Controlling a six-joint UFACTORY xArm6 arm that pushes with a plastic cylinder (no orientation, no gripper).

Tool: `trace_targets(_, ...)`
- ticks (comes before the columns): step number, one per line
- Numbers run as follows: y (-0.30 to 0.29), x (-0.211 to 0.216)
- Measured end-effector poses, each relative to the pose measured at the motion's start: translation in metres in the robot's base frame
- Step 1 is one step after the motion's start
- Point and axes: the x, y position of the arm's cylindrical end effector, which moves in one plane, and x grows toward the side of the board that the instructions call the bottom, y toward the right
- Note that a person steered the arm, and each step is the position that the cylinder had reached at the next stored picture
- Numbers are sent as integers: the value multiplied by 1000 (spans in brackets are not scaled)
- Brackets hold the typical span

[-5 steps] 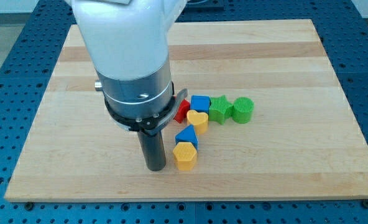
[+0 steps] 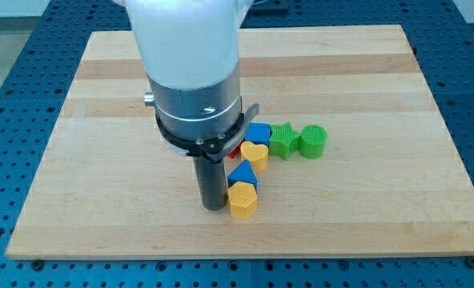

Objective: Place the yellow hexagon to the bottom right of the blue triangle

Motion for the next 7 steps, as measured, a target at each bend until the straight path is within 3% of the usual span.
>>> trace_targets(7,40,3)
